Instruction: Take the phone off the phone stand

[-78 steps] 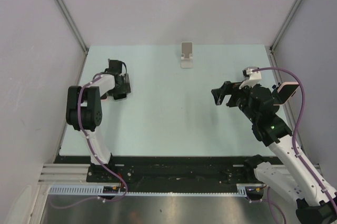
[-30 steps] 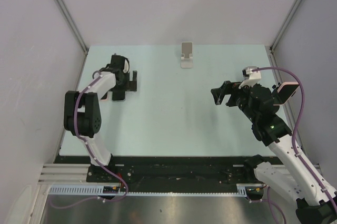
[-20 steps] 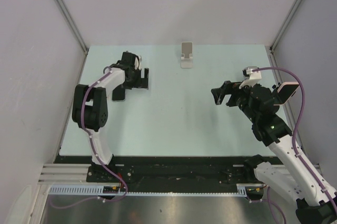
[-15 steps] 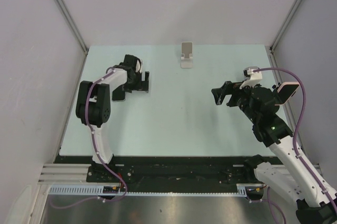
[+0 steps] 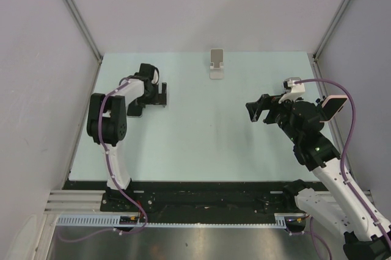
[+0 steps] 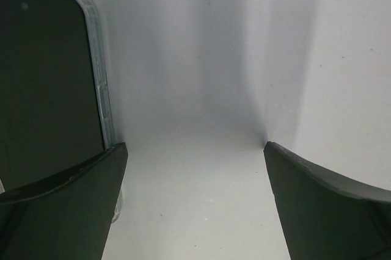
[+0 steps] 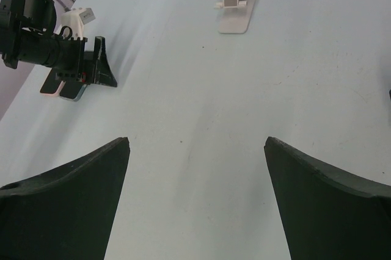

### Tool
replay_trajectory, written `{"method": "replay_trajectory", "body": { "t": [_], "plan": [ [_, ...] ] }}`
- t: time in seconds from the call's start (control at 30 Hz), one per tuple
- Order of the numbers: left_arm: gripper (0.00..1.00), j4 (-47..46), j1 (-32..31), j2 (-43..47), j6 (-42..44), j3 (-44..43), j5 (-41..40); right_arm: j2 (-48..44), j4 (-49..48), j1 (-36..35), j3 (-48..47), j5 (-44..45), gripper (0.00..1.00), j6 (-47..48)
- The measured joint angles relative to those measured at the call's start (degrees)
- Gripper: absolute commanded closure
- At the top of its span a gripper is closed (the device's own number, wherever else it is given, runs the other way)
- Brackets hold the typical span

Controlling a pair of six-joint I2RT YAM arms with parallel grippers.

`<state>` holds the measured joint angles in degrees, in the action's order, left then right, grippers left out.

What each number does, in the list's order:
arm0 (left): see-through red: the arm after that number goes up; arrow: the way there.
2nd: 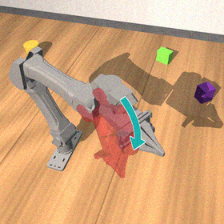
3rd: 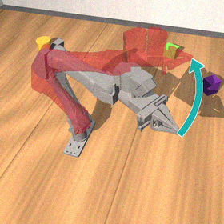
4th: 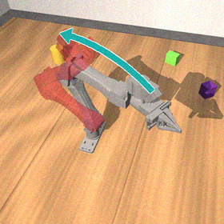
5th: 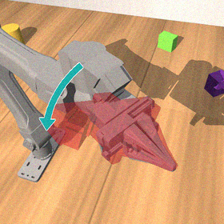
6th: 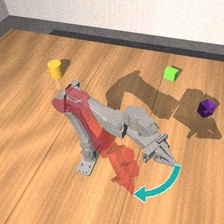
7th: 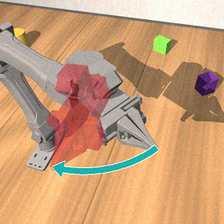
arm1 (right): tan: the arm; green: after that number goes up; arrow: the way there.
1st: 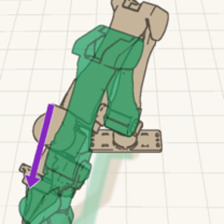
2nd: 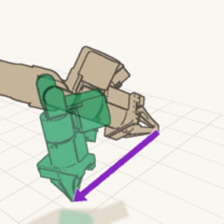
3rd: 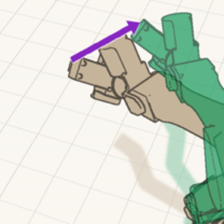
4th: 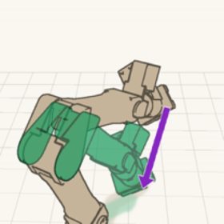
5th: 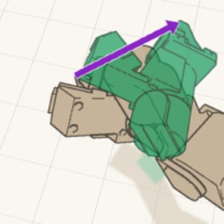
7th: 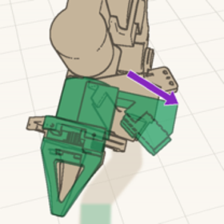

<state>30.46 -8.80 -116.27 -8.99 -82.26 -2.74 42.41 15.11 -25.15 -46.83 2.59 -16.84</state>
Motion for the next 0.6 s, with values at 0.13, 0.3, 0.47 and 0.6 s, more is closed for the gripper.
{"method": "replay_trajectory", "body": {
  "t": [0.13, 0.3, 0.47, 0.6],
  "plan": [
    [0.00, 0.15, 0.74, 0.00, 0.44, 0.00, -0.17, 0.02, 0.00, 0.00, 0.00, 0.00, 0.02, 0.00],
    [0.00, 0.15, 0.96, 0.00, 0.39, 0.00, -0.09, 0.02, 0.00, 0.04, 0.00, 0.00, 0.02, 0.00],
    [0.00, 0.13, 1.62, 0.00, -0.37, 0.00, -0.17, 0.02, 0.00, 0.04, 0.00, -0.02, 0.02, -0.02],
    [0.00, 0.13, 2.56, 0.00, -2.19, 0.00, -0.59, 0.02, 0.00, 0.04, 0.00, -0.02, 0.02, 0.00]
  ]
}}
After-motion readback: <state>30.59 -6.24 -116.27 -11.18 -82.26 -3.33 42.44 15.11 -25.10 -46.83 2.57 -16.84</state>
